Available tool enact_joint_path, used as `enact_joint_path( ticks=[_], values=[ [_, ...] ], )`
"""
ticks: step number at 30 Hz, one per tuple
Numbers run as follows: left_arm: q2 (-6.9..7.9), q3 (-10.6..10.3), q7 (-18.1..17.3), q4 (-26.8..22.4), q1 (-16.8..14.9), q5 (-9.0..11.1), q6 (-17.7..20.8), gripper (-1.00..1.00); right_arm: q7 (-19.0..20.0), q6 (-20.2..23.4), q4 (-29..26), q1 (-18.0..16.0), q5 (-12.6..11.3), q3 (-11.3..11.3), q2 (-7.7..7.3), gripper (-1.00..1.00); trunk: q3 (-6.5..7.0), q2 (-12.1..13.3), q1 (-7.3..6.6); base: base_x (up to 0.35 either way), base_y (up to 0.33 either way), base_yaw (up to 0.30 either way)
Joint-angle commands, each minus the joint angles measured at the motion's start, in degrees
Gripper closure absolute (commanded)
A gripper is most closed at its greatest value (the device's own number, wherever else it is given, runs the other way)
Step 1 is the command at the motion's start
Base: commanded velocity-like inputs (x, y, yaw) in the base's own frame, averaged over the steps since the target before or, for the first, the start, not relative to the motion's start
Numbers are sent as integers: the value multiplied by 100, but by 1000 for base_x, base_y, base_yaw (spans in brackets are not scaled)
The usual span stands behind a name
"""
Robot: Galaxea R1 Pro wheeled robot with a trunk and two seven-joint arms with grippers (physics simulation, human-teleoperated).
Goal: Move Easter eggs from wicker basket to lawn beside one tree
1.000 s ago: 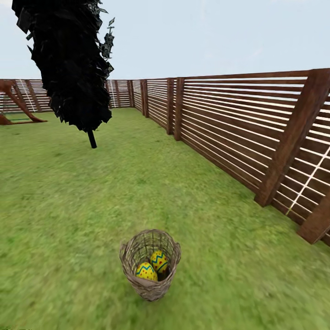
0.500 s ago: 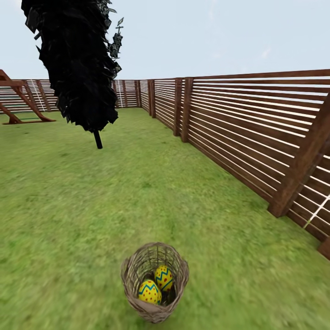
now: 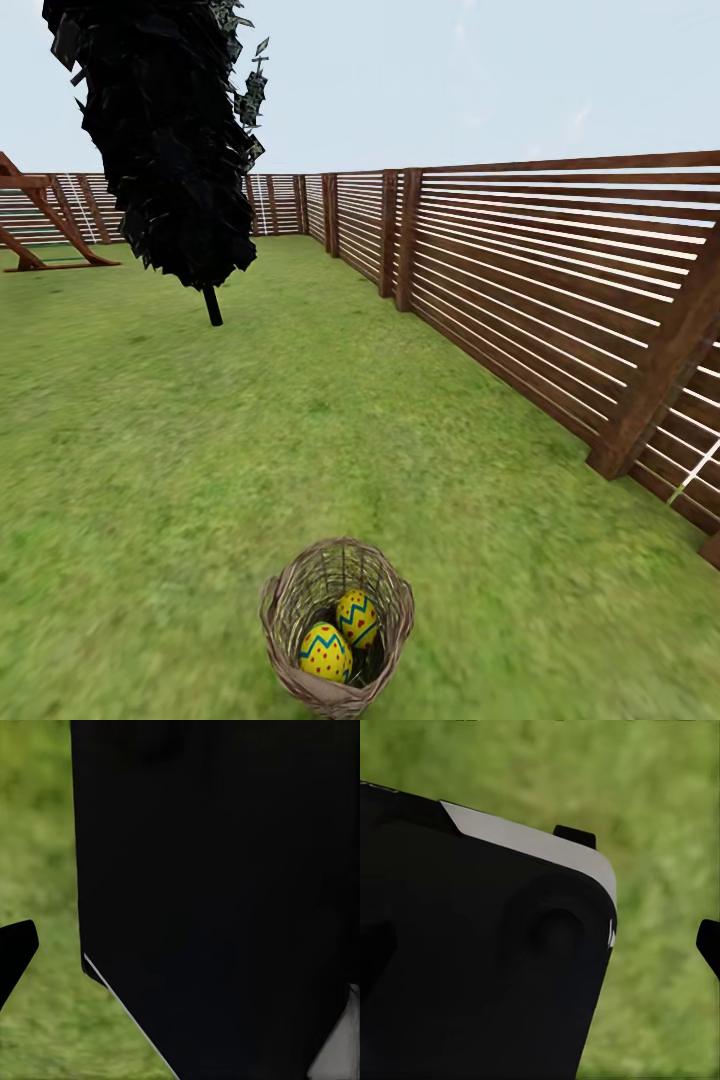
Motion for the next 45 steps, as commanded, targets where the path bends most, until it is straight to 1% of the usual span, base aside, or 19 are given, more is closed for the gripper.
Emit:
enact_joint_path(
  ticks=[1,3,5,6,8,11,16,20,24,27,31,32,33,35,36,38,41,43,45],
  values=[
    [-9,40,-15,-36,-2,-1,-18,-100,-3,-16,-7,-3,3,15,-3,-100,-5,-2,0,0,0,0],
    [-32,32,-28,-328,-11,-6,2,-100,-2,27,-139,-30,-1,-1,-10,-100,-5,-2,0,0,0,0],
    [24,41,-11,-676,-81,-2,90,-100,-10,216,-434,-147,-10,-7,-7,-100,-5,-2,0,0,0,0],
    [584,208,-14,-1662,-796,64,1497,-100,-6,2478,-2076,-788,-58,-105,-17,-100,-5,-2,0,0,0,0],
    [687,431,-16,-2254,-1195,105,2260,-100,1,3444,-2942,-1080,-109,-223,3,-100,-5,-2,0,0,0,0],
    [724,636,-22,-3152,-1638,131,2960,-100,-10,4054,-3695,-1465,-137,-287,18,-100,-5,-2,0,0,0,0],
    [674,751,-24,-4512,-2644,209,4231,-100,-45,4422,-4033,-2657,-176,-328,19,-100,-5,-2,0,0,0,0],
    [664,771,-22,-4823,-3308,404,4581,-100,-46,4704,-4062,-3223,-172,-342,9,-100,-5,-2,0,0,0,0],
    [640,768,-17,-4999,-3742,862,4675,-100,-45,4787,-4065,-3518,-176,-345,11,-100,-5,-2,0,0,0,0],
    [629,743,-11,-5090,-3857,1202,4746,-100,-42,4802,-4037,-3584,-181,-344,21,-100,-5,-2,0,0,0,0],
    [633,718,2,-5126,-3901,1359,4842,-100,1,4982,-3959,-3609,-226,-345,15,-100,-5,-2,0,0,0,0],
    [636,711,9,-5131,-3907,1373,5007,-100,48,5281,-3947,-3612,-350,-343,14,-100,-5,-2,0,0,0,0],
    [632,706,19,-5163,-3911,1379,5364,-100,228,5705,-3947,-3614,-704,-337,5,-100,-5,-2,0,0,0,0],
    [594,702,24,-5199,-3912,1380,5514,-100,349,5844,-3937,-3615,-906,-332,-1,-100,-5,-2,0,0,0,0],
    [506,701,28,-5221,-3912,1379,5568,-100,397,5887,-3924,-3615,-981,-330,-1,-100,-5,-2,0,0,0,0],
    [411,700,38,-5227,-3913,1344,5597,-100,427,5913,-3913,-3615,-1029,-327,6,-100,-4,-2,0,0,0,-3],
    [356,599,214,-5195,-3913,1140,5619,-100,449,5925,-3896,-3615,-1055,-321,17,-100,11,-2,0,0,0,-111],
    [340,281,690,-5115,-3913,875,5634,-100,456,5923,-3864,-3615,-1065,-320,20,-100,23,-2,0,0,0,-181],
    [276,104,1083,-4979,-3917,775,5630,-100,456,5923,-3829,-3615,-1069,-319,15,-100,37,-2,0,0,0,-207]
  ],
)
